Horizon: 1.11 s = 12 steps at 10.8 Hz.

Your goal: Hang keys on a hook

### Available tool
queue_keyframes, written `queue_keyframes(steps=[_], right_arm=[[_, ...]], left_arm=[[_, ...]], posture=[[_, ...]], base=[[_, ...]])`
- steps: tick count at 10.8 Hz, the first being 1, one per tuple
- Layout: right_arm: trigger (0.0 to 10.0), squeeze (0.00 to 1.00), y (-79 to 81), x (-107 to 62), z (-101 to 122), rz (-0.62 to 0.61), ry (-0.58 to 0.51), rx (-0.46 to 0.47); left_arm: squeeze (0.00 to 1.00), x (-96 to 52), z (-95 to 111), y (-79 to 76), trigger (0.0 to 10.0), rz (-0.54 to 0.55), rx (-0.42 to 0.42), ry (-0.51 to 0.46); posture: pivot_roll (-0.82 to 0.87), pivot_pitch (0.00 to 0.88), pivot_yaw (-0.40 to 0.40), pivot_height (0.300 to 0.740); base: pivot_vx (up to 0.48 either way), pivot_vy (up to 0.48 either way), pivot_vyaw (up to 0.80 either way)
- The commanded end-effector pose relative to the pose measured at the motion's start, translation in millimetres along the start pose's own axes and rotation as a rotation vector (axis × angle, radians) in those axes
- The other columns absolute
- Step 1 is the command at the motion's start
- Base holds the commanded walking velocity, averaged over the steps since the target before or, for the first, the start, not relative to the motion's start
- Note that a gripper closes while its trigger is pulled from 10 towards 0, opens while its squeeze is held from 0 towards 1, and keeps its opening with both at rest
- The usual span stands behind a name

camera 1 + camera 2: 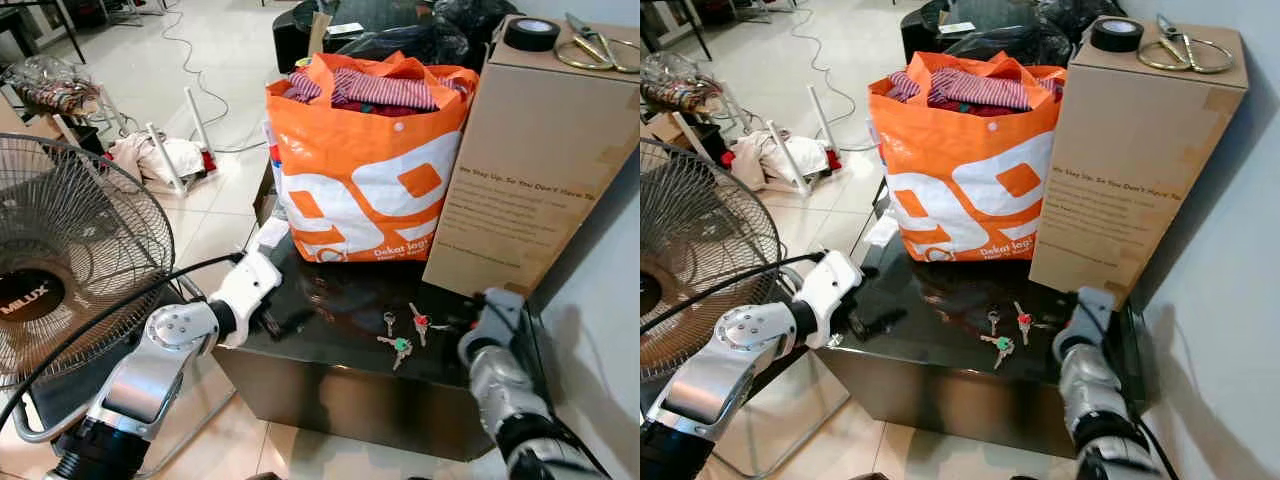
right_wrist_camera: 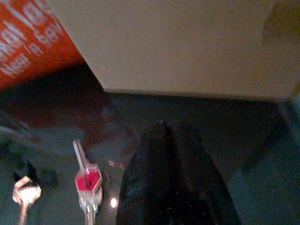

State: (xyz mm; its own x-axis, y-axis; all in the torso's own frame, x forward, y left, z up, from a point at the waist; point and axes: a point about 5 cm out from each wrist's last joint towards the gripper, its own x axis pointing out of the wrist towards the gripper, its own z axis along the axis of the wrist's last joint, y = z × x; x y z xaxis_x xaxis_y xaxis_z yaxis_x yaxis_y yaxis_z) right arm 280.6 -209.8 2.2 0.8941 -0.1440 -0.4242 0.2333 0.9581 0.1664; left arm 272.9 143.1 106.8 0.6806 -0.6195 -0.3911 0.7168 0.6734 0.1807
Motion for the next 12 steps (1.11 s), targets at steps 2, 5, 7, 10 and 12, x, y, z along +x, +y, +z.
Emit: queue_keyframes(steps=[2, 5, 7, 10, 12], right_arm=[[0.0, 0.0, 20.3, -5.5, 31, 0.113, -0.185, 0.051], [0.0, 0.0, 37.8, -28.9, 64, 0.212, -0.361, 0.041], [7.8, 0.0, 44.7, -48.8, 80, 0.252, -0.411, 0.008], [10.0, 0.0, 48.2, -65.3, 85, 0.244, -0.395, -0.049], [10.0, 0.0, 49.0, -68.0, 88, 0.233, -0.396, -0.052]], left_arm=[[0.0, -3.6, 1, 14.5, 10.0, 0.146, -0.002, -0.028], [0.0, -8.4, 11, 13.4, 10.0, 0.274, -0.032, -0.11], [0.0, -11.5, 14, 13.5, 10.0, 0.367, -0.068, -0.139], [0.0, -13.1, 17, 15.5, 10.0, 0.435, -0.081, -0.153], [0.0, -9.8, 20, 19.4, 10.0, 0.44, -0.081, -0.154]], posture=[[-0.05, 0.0, 0.086, 0.74], [-0.05, 0.0, 0.073, 0.74], [-0.06, 0.0, 0.076, 0.74], [-0.08, 0.0, 0.079, 0.74], [-0.1, 0.0, 0.098, 0.74]], base=[[0.0, 0.0, 0.0], [0.0, 0.0, 0.0], [0.0, 0.0, 0.0], [0.0, 0.0, 0.0], [0.0, 0.0, 0.0]])
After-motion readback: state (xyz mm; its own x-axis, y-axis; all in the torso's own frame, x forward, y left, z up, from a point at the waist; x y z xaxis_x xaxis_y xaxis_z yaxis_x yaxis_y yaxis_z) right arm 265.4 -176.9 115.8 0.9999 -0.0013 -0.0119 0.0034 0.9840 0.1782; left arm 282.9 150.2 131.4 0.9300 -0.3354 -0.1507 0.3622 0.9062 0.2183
